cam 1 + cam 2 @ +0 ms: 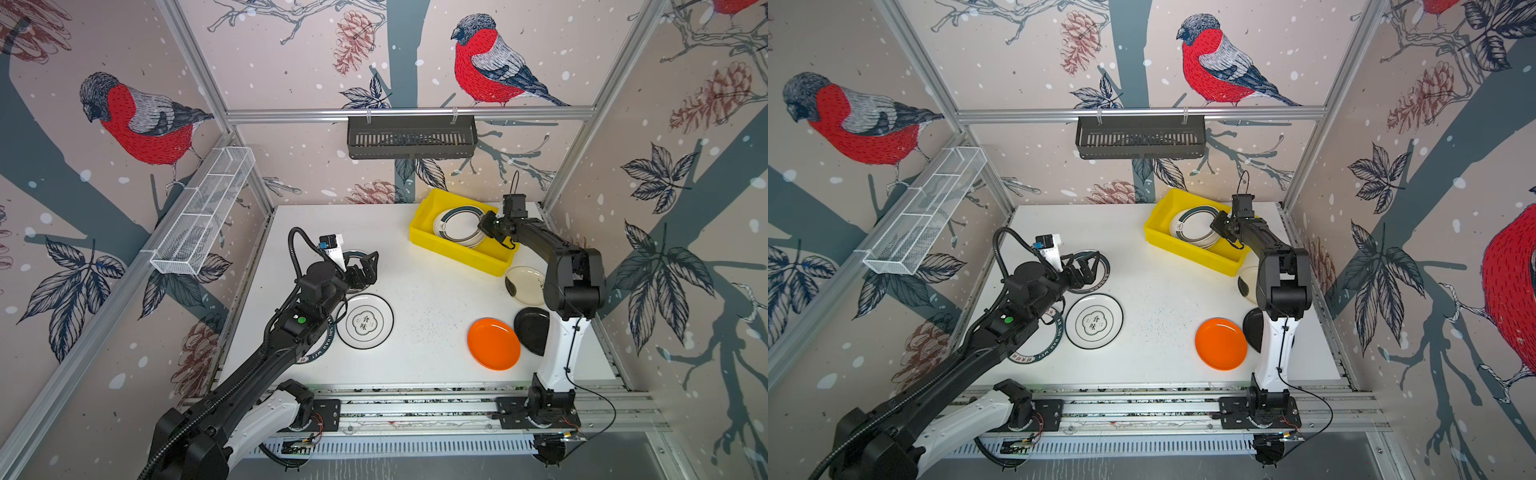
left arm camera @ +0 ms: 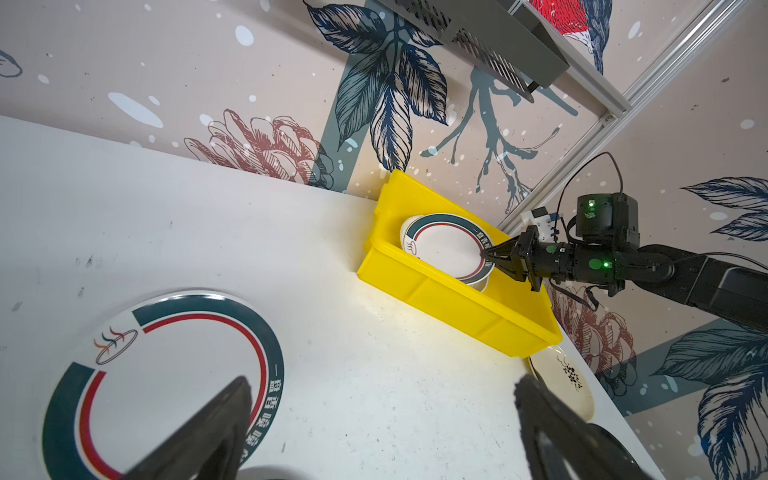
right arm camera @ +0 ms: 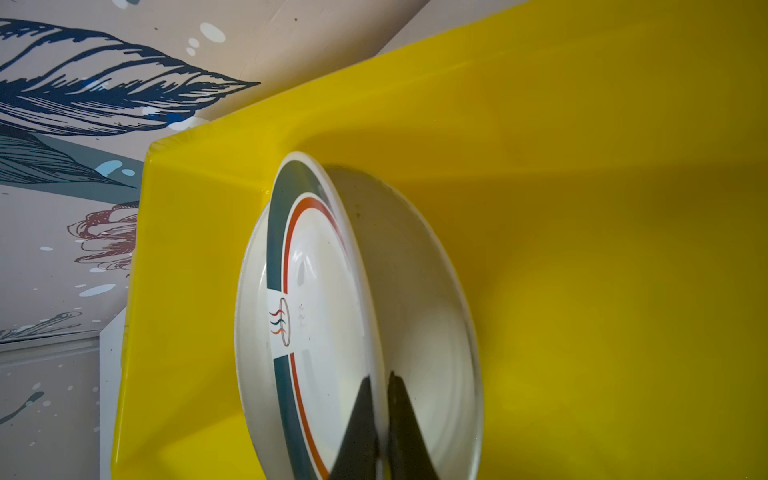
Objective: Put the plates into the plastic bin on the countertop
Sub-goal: 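Lower the rimmed plate into the bin with the right gripper while the left draws back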
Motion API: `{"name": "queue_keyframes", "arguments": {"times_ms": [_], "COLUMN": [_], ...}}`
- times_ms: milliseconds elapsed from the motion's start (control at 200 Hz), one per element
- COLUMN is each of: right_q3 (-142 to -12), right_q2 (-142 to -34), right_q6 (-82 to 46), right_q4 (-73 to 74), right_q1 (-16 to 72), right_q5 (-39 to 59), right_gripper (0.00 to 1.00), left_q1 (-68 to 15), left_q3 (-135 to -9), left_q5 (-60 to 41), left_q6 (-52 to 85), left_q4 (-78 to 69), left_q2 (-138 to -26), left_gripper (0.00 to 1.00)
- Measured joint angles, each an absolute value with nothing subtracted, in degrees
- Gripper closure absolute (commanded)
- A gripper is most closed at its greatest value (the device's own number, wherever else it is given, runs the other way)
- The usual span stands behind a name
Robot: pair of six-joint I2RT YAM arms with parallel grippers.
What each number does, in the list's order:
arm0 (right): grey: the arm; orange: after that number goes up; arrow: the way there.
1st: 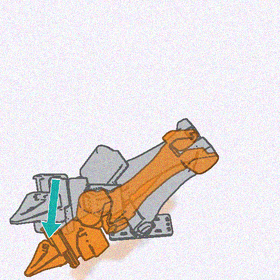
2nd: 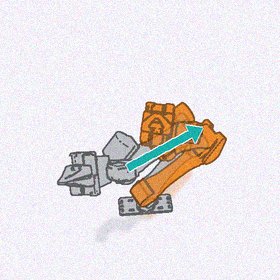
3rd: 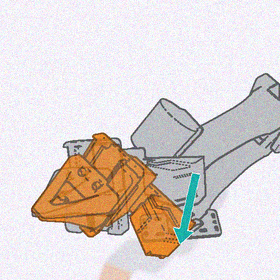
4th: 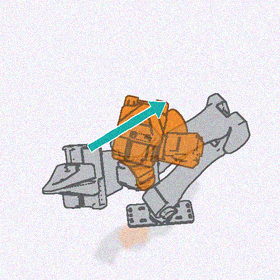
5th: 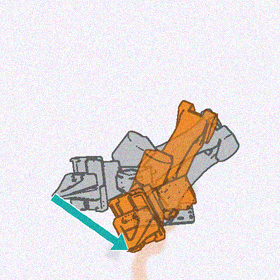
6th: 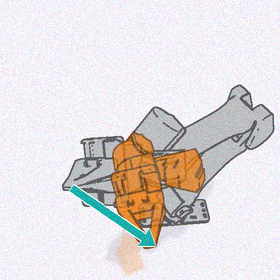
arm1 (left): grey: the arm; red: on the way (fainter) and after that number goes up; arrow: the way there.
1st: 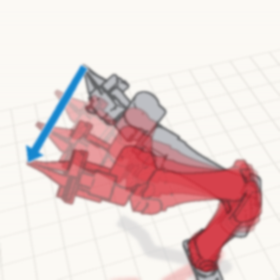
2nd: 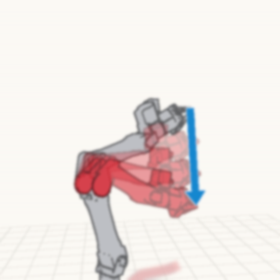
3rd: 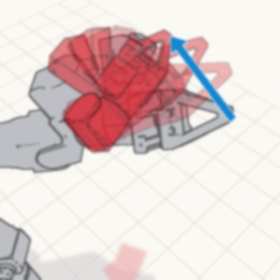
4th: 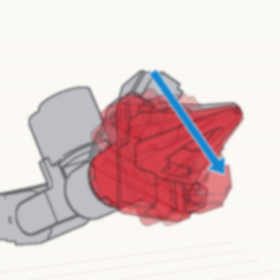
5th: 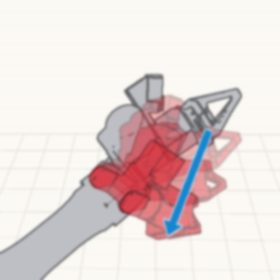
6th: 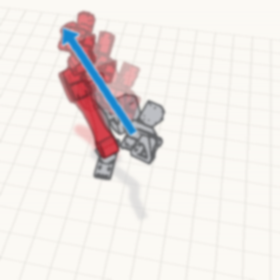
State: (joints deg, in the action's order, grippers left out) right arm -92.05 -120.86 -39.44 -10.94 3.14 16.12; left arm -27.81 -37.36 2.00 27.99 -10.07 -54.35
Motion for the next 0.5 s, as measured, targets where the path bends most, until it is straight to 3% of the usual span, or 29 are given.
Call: {"name": "queue_keyframes", "arguments": {"times_ms": [240,380,500], "right_q3": [-95.37,-96.16,-95.98], "right_q2": [-123.39,-123.76,-122.23], "right_q6": [-38.81,-38.52,-37.36], "right_q4": [-13.78,-17.67,-19.16], "right_q1": [4.4,5.56,6.44], "right_q5": [12.93,10.7,8.43], "right_gripper": [0.75,0.43,0.29], "left_q1": [-27.75,-27.75,-27.75], "left_q3": [-36.77,-36.25,-35.94], "left_q5": [3.01,2.98,2.9], "left_q6": [26.57,26.55,26.55], "left_q4": [-9.87,-9.89,-9.96], "left_q2": [-53.69,-53.71,-53.71], "left_gripper": [0.02,0.02,0.02]}}
